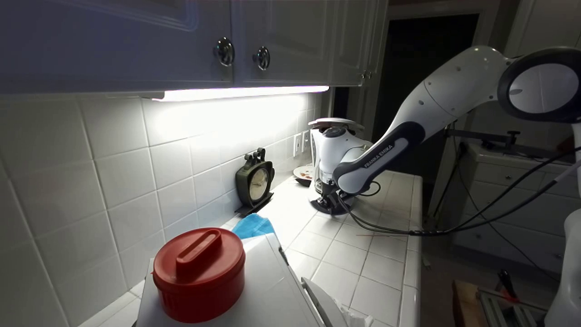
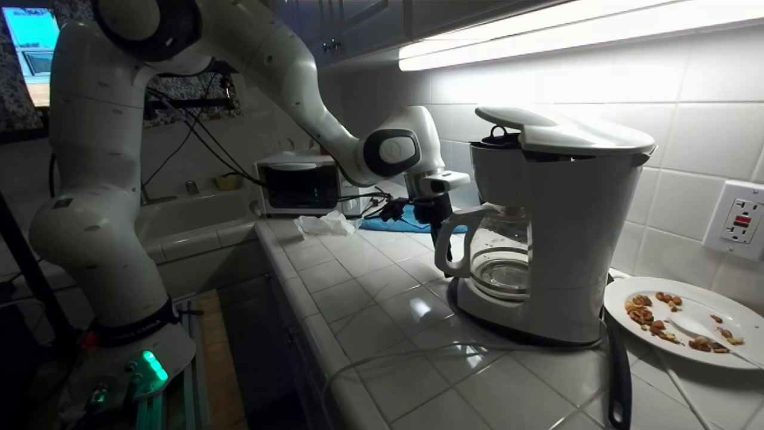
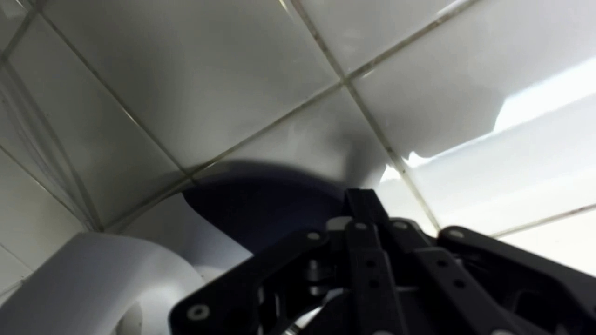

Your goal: Close the lid of the kettle, put the kettle on the coffee making machine stand and press the bottom button of the coffee maker

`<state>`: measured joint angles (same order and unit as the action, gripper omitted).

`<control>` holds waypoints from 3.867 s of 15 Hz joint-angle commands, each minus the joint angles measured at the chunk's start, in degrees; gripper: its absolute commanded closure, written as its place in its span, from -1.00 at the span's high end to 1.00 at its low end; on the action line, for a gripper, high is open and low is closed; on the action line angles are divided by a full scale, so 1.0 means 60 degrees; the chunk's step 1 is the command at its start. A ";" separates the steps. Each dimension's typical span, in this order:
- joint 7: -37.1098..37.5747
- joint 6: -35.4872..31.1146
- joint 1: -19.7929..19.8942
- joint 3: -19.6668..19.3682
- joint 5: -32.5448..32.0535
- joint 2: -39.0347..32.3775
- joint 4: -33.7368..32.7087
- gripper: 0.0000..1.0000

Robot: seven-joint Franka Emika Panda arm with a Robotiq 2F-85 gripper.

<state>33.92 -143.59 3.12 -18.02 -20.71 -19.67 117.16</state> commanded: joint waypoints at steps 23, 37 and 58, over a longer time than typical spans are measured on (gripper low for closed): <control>-0.0704 -0.0527 0.0023 -0.0188 -0.0387 0.0576 0.0415 -1.00; -0.1044 -0.0693 0.0120 -0.0175 -0.0312 0.0392 0.0368 -1.00; -0.1873 -0.1059 0.0093 0.0264 -0.0023 0.1121 0.0897 -1.00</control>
<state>26.30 -147.84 3.64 -18.21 -21.88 -16.88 119.50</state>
